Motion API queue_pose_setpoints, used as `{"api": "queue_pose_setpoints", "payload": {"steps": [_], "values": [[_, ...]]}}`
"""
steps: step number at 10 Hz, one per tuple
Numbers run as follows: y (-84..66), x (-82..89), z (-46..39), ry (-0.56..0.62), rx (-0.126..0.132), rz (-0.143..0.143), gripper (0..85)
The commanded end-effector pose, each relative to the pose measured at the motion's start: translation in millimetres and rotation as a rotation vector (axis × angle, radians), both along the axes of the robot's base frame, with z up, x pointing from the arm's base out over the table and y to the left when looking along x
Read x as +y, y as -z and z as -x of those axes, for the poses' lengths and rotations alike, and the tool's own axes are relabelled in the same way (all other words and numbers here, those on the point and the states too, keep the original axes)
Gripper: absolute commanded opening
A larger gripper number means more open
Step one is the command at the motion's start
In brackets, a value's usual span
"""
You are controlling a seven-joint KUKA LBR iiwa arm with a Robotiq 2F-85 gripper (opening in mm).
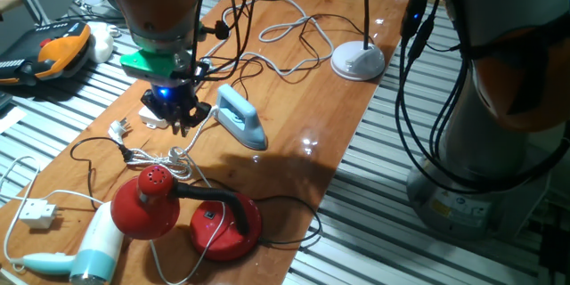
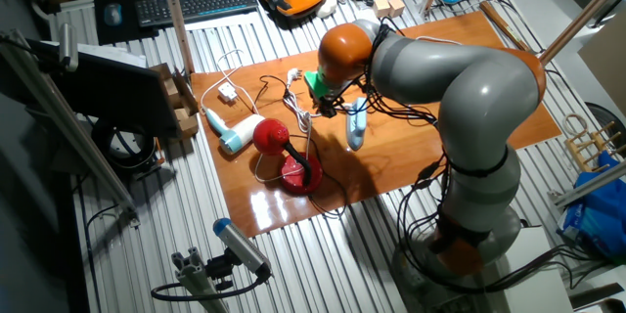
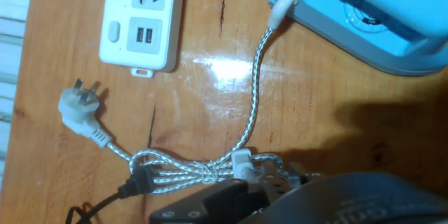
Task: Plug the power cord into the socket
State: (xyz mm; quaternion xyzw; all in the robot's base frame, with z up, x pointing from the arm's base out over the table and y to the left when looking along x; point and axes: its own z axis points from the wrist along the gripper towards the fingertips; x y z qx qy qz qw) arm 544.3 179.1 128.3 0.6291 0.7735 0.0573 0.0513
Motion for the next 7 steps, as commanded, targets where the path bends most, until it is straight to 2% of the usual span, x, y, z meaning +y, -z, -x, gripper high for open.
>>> {"api": "queue_pose_setpoints", "payload": {"steps": [1,5,7], "values": [[0.0,0.0,-0.3,0.004,0.003,-0.001,34.0],[4.8,0.7,-2.3,0.04,0.002,-0.005,34.0],[11.5,0.3,-3.0,0.049,0.003,-0.016,34.0]]}}
